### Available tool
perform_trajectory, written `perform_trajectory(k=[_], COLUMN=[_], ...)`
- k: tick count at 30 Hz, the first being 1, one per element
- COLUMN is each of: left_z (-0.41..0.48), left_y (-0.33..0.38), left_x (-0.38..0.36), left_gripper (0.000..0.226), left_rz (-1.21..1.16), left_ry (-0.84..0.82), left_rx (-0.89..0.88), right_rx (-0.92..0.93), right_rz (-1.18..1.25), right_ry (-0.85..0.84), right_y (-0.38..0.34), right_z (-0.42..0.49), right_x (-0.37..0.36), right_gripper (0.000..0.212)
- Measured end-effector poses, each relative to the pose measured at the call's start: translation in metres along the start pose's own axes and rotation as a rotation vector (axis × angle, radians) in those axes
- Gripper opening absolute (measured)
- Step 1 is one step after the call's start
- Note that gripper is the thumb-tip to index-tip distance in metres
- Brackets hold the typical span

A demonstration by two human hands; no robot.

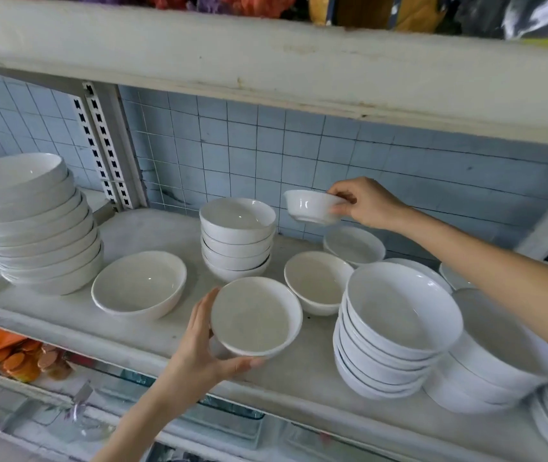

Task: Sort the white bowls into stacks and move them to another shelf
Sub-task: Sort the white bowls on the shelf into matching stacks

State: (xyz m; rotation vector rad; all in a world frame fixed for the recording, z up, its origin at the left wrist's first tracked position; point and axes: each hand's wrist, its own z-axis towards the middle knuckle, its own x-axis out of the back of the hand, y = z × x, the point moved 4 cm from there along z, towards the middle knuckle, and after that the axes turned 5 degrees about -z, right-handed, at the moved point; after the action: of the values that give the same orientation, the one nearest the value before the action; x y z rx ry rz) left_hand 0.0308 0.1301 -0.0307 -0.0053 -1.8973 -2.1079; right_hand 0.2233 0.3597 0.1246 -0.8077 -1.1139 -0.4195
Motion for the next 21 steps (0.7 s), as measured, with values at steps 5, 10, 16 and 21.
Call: perform_trajectory(k=[5, 10, 16, 21], left_z=[-0.003, -0.01, -0.024, -0.043], left_y=[0.003, 0.022, 0.044, 0.076], left_x=[0.001, 0.005, 0.011, -0.01], left_gripper=[0.124, 0.111, 0.121, 0.095], left_rz=[0.019, -0.004, 0.07, 0.069], left_ry=[-0.044, -0.031, 0.049, 0.019], left_rx=[-0.009, -0.067, -0.198, -0.369], right_rx=[-0.019, -0.059, -0.067, -0.156], right_rz=[0.022, 0.002, -0.081, -0.104], right_ry=[0.075, 0.185, 0.315, 0.375], right_y=[-0.016, -0.033, -0.051, -0.057], right_z=[-0.04, -0.08, -0.132, -0.185], right_x=[0.026, 0.047, 0.066, 0.079], right_gripper=[0.013, 0.013, 0.015, 0.02])
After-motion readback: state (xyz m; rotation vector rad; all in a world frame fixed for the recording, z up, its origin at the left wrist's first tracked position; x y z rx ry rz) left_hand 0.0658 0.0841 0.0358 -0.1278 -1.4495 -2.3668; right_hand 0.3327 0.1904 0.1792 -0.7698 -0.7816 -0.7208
